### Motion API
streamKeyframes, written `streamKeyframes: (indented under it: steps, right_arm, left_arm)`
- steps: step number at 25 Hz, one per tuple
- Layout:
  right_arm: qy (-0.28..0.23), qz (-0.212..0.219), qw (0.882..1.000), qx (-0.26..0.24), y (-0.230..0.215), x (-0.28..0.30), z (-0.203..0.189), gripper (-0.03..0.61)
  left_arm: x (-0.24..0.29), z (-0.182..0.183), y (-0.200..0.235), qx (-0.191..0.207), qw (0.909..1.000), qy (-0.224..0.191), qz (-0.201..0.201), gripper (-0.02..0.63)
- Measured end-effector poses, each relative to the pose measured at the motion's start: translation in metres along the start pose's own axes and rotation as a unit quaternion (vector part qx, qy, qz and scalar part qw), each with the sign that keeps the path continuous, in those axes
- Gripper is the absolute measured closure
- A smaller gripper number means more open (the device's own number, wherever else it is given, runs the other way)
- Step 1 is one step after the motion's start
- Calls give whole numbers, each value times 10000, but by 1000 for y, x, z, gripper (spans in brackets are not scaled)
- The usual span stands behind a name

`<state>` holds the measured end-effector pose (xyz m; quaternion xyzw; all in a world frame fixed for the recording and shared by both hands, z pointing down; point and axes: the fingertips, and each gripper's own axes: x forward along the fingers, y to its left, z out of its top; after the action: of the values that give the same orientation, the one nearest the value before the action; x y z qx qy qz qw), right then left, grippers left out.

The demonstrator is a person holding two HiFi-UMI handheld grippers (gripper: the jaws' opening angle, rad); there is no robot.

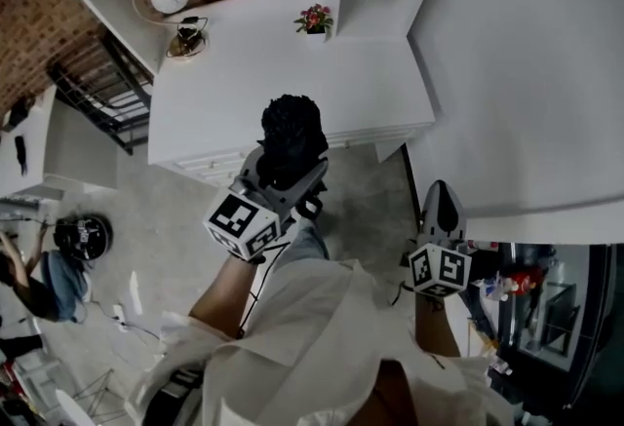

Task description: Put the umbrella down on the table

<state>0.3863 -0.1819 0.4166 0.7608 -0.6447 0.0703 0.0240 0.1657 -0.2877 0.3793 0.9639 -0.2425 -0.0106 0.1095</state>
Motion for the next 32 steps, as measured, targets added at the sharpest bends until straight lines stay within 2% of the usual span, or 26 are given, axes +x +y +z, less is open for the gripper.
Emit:
streamKeyframes:
  steps: [10, 14, 23, 32]
  right_arm:
    - [206, 431, 9988, -129, 51, 171, 27, 560]
    - [305, 581, 9977, -163, 66, 223, 23, 560]
    - [532, 936, 9940, -204, 86, 282, 1, 560]
    - [728, 1498, 9857, -251, 109, 325, -12, 560]
  left_arm:
    - [97, 11, 122, -371, 9989, 188, -196, 348]
    - [121, 6, 166, -511, 9982, 288, -107, 348]
    - [143, -14, 220, -766, 9955, 514, 197, 348]
    - [157, -34, 252, -1050, 9897, 696, 686, 348]
